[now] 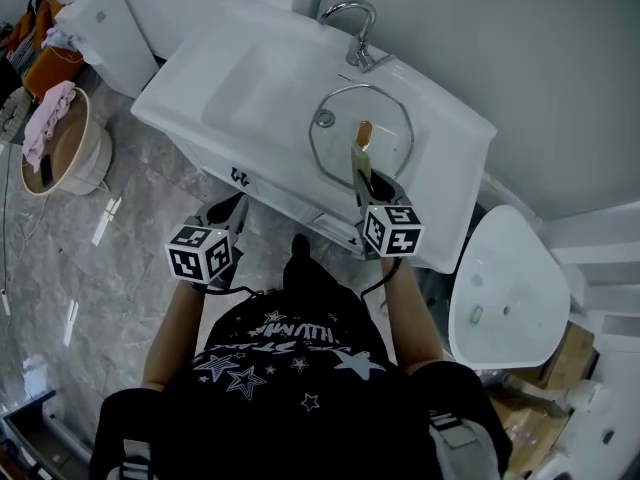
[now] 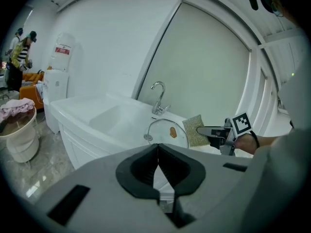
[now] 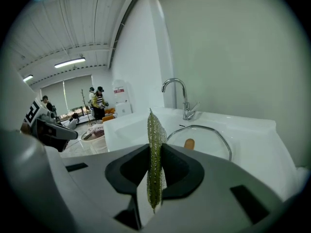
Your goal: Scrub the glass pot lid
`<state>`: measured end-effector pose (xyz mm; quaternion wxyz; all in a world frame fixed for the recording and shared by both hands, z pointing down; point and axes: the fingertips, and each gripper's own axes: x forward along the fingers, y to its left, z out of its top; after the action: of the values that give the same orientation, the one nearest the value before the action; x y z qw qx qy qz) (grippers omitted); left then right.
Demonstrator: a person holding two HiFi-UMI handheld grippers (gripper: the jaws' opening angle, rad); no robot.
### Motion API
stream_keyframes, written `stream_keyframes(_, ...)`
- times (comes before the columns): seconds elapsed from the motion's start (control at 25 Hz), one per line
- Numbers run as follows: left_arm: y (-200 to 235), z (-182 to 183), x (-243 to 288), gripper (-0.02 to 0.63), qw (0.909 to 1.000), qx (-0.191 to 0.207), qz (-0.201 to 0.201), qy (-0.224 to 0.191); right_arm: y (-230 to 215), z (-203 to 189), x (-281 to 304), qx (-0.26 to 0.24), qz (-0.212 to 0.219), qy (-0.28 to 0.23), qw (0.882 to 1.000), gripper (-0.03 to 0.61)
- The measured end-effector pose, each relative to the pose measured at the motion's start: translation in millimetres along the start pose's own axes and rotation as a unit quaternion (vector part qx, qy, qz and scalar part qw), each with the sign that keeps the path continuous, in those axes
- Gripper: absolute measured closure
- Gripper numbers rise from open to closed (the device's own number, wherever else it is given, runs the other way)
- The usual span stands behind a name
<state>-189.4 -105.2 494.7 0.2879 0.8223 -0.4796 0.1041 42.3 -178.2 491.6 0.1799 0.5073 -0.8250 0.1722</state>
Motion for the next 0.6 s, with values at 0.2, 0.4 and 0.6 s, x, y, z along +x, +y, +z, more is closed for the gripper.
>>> stream_keyframes(0.2,11,33,40,0.604,0.9999,-0.012,0.001,-0.007,-32,28,44,-0.035,-0.003,0.011,0.999,0.511)
stream_keyframes(0.4,22,56,68,0.604,0.9998,-0.017,0.009,-0.011,-73,54,88,-0.073,-0.028,0.029,0.996,0.511)
stream_keyframes(0.6,28,68,89,0.604,0.9997,-0.019,0.015,-0.008,-115,57,136,-0.135,-0.069,0.084,0.985,0.511)
